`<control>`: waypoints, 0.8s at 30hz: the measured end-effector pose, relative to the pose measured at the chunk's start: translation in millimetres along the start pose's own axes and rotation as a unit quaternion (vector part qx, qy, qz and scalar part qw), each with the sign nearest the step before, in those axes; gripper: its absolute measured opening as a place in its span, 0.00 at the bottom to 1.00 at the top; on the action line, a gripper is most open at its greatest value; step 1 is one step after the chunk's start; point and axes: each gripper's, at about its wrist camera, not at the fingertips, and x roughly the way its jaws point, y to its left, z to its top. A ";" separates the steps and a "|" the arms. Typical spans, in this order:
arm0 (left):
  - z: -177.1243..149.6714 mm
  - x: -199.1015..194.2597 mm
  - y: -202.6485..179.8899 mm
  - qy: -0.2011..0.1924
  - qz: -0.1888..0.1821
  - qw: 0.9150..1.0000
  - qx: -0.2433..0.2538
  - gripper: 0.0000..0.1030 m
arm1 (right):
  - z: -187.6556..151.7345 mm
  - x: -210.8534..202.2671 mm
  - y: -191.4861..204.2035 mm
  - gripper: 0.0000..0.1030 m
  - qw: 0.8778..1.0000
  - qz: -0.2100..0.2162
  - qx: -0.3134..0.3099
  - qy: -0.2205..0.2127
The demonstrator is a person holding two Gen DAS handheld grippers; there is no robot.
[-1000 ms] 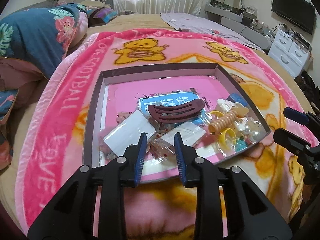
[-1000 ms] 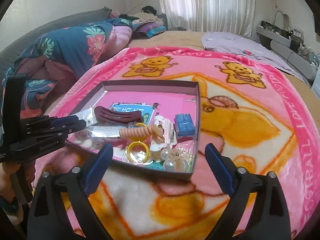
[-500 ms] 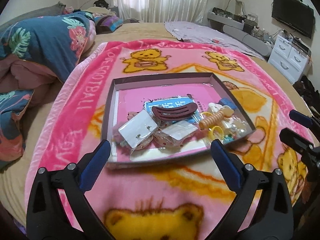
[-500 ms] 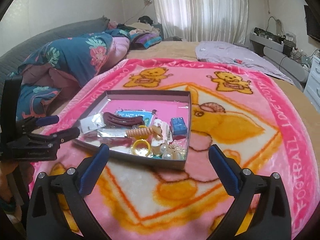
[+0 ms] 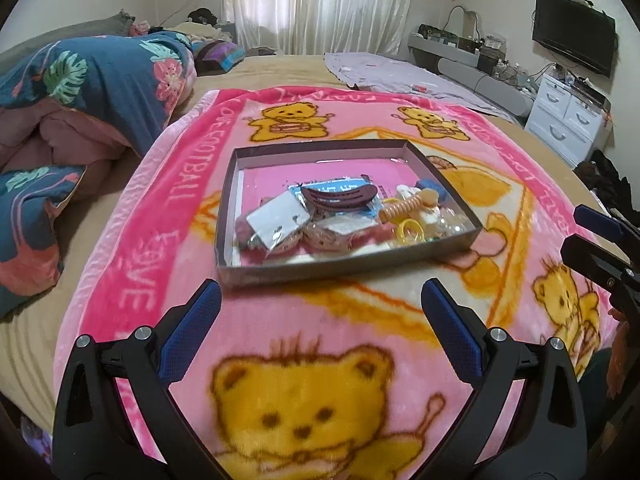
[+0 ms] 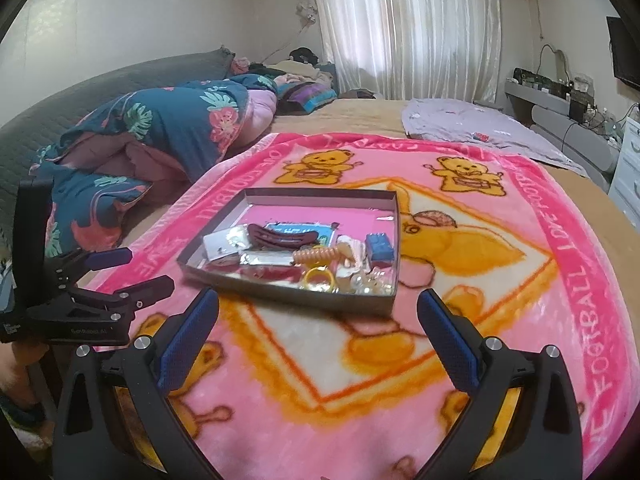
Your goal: Organize jewelry
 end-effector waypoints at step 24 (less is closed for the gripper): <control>-46.1 -6.0 8.9 0.003 -0.001 1.000 -0.026 0.91 | -50.0 4.6 16.8 0.96 1.000 -0.006 0.012 0.008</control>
